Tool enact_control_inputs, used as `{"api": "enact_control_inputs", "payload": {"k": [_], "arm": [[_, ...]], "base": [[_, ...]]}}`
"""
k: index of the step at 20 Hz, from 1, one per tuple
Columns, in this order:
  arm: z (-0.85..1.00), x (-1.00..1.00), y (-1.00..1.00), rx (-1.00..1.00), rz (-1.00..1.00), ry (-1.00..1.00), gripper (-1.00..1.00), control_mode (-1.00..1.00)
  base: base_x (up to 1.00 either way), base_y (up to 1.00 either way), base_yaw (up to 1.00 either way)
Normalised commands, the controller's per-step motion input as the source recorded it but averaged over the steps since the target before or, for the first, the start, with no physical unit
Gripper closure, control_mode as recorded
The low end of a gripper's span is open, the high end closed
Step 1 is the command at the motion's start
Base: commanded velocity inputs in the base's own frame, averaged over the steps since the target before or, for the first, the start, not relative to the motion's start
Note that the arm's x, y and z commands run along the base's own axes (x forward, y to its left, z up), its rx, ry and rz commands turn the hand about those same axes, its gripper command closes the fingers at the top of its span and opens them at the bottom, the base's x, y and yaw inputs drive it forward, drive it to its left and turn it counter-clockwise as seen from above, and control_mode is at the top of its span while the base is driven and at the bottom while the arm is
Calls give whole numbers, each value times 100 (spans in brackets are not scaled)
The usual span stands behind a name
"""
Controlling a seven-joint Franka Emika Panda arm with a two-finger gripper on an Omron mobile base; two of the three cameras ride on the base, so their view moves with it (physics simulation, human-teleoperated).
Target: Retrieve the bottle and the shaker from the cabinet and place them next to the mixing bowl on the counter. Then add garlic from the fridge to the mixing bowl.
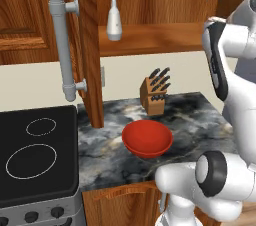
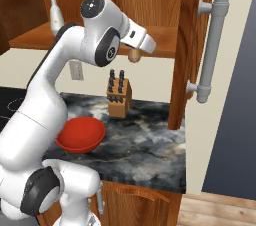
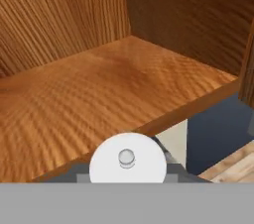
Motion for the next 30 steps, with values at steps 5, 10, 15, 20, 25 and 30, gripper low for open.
{"api": "enact_control_inputs", "payload": {"k": [5, 10, 15, 20, 25, 30], "arm": [[-27, -81, 24, 0, 0, 2, 100, -100], [-51, -46, 13, -1, 8, 4, 100, -100], [-66, -14, 18, -6, 18, 10, 100, -100], [-58, 2, 13, -10, 18, 17, 100, -100], [-47, 41, 1, -5, 5, 12, 100, -100], [-59, 66, 0, 0, 24, 11, 100, -100]], "base": [[0, 0, 0], [0, 0, 0], [0, 0, 0], [0, 0, 0], [0, 0, 0], [0, 0, 0]]}}
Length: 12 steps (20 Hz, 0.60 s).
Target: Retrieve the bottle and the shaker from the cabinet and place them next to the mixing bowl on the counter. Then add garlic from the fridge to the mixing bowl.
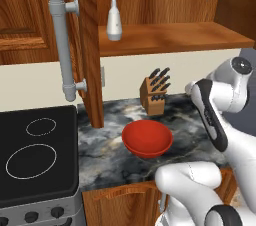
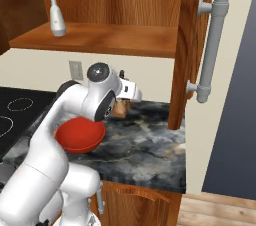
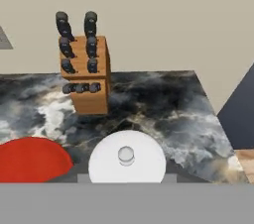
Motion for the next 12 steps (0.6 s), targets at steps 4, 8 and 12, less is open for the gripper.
{"api": "enact_control_inputs", "payload": {"k": [4, 8, 12], "arm": [[-55, 62, 0, 0, 30, 4, 100, -100], [-56, 54, -1, 0, 29, 0, 100, -100], [-60, 42, 0, 0, 26, 0, 100, -100]], "base": [[0, 0, 0], [0, 0, 0], [0, 0, 0]]}}
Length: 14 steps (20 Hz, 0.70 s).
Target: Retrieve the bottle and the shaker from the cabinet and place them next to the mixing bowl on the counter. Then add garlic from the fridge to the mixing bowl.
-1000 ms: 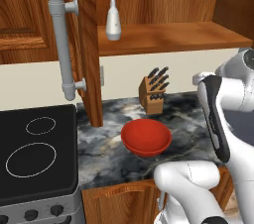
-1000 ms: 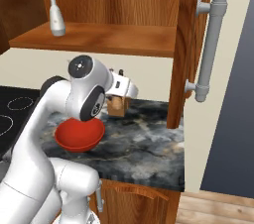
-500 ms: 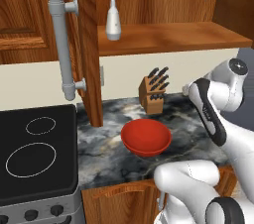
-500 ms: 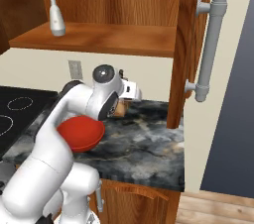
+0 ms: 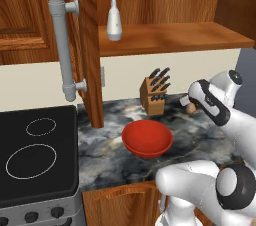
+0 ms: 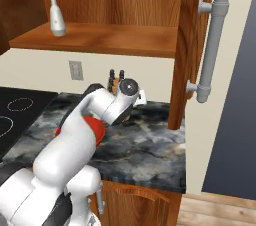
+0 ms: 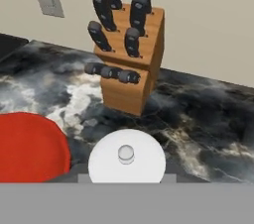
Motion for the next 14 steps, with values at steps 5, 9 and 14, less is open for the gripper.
{"api": "enact_control_inputs", "payload": {"k": [5, 9, 14], "arm": [[-40, 28, -1, 0, 12, 2, 100, -100], [-47, 31, 0, 0, 14, 6, 100, -100], [-48, 30, 0, 3, 17, 2, 100, -100]], "base": [[0, 0, 0], [0, 0, 0], [0, 0, 0]]}}
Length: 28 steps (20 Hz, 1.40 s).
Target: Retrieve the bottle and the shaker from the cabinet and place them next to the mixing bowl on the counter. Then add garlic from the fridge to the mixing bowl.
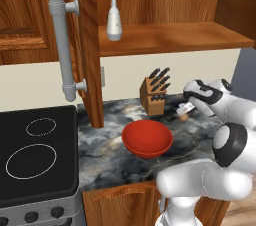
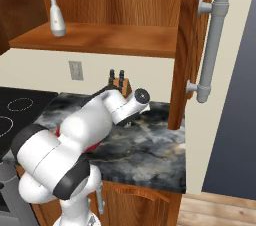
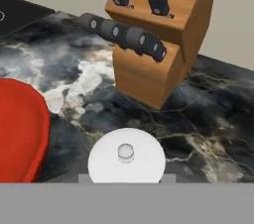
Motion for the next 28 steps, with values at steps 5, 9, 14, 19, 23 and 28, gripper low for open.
{"api": "enact_control_inputs", "payload": {"k": [5, 9, 14, 19, 23, 28], "arm": [[-34, 22, 0, 9, 15, 0, 100, -100], [-25, 12, 1, 6, 10, 0, 100, -100], [-24, 11, 4, 2, 7, 0, 100, -100], [-17, 4, 15, 3, 4, 0, 100, -100], [-16, 0, 9, 4, 4, 0, 100, -100], [-16, 0, 9, 4, 4, 0, 100, -100]], "base": [[0, 0, 0], [0, 0, 0], [0, 0, 0], [0, 0, 0], [0, 0, 0], [0, 0, 0]]}}
